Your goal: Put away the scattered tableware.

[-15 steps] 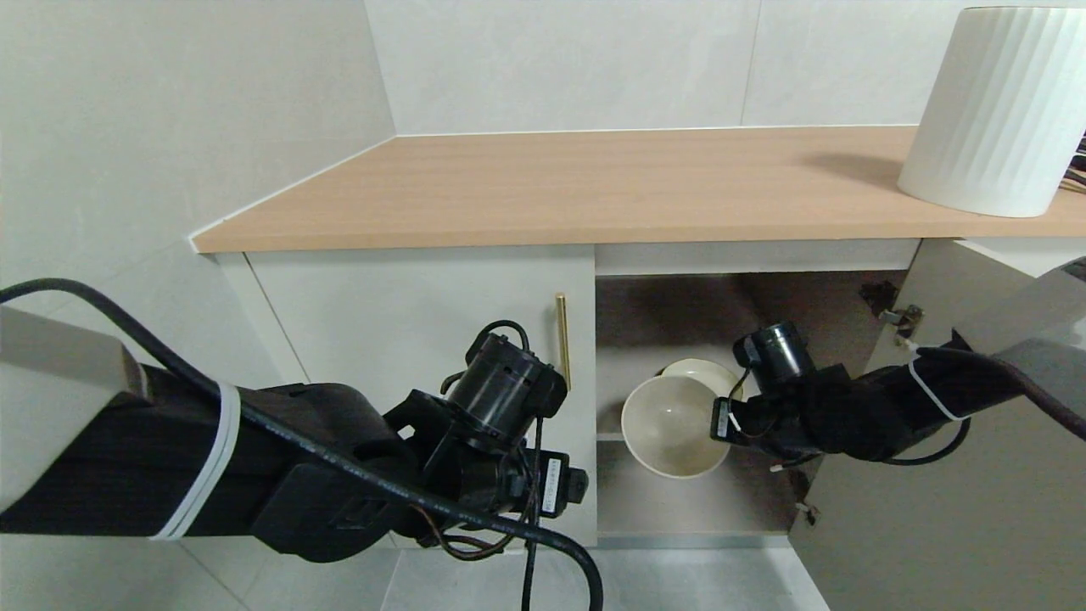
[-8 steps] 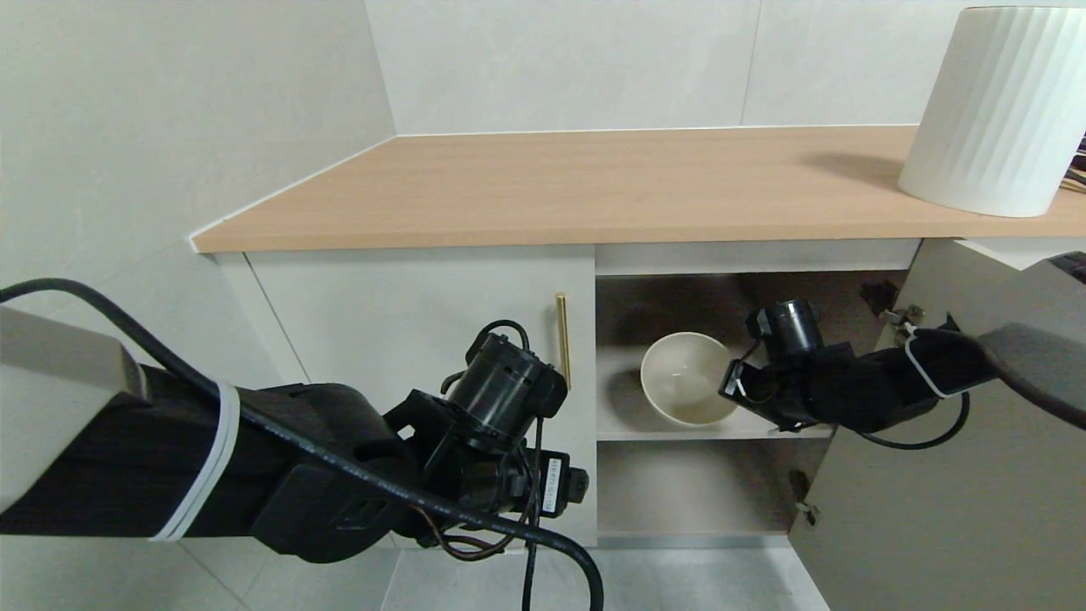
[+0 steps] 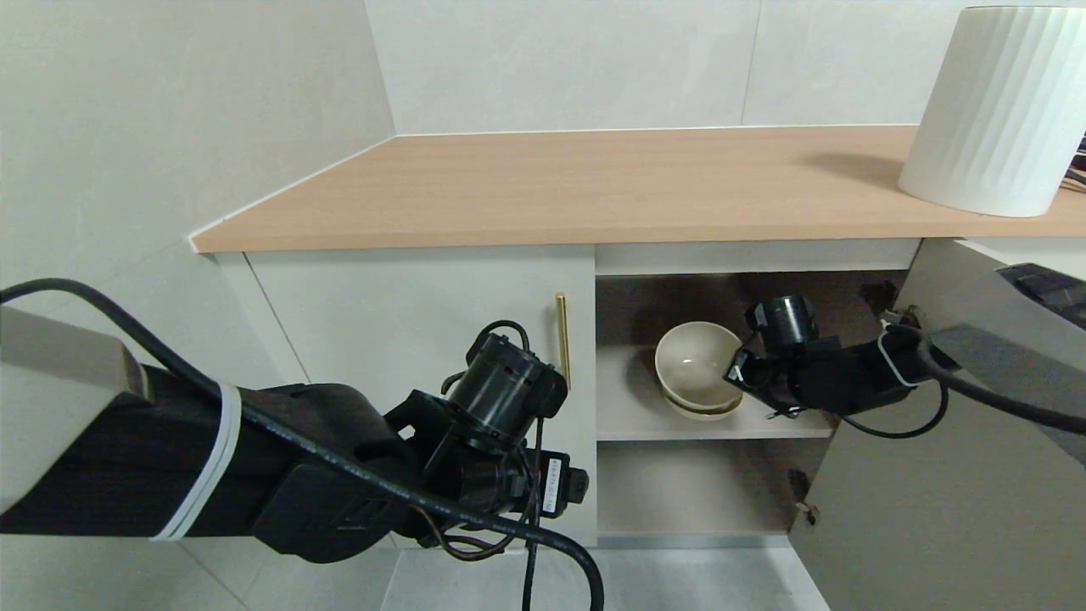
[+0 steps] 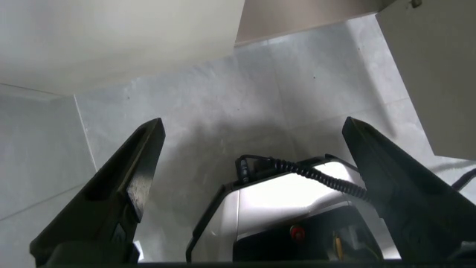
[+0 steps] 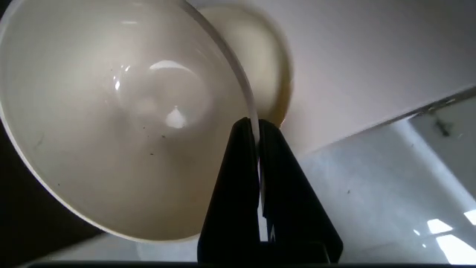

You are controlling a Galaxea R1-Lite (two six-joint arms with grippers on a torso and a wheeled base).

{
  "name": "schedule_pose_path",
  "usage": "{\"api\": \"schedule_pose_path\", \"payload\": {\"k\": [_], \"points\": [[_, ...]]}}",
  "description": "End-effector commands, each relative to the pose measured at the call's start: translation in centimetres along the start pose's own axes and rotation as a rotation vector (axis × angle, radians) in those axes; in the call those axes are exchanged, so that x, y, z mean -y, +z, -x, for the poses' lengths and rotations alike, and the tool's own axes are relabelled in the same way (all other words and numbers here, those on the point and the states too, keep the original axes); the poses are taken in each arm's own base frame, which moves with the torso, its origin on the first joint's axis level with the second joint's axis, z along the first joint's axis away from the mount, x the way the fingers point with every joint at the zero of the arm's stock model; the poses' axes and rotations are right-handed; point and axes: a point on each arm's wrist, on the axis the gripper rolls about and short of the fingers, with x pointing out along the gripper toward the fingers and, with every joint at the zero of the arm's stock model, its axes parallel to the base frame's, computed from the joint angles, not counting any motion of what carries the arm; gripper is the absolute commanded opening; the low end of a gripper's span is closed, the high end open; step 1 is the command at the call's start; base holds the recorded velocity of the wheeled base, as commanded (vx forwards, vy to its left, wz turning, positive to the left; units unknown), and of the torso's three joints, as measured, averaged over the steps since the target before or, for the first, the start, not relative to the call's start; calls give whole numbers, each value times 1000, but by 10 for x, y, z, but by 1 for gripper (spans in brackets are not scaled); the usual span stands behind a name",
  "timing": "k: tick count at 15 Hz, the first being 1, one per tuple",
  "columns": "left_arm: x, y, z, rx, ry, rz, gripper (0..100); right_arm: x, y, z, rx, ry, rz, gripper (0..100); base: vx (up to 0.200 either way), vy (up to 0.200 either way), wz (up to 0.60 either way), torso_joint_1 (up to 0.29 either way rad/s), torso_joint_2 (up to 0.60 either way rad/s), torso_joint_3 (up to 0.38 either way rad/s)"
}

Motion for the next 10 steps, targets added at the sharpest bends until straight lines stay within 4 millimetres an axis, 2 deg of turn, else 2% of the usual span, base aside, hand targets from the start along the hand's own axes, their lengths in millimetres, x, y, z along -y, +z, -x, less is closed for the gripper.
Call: {"api": "schedule_pose_path", "payload": {"k": [1,10], "points": [[0,-1,-2,-5,3,-1,100,6,-1,-12,-4,-19,-5,0,0,0,0,0,0,0],[0,-1,-2,-5,3,-1,100,9,-2,-21,-4,-31,-6,0,0,0,0,0,0,0]]}}
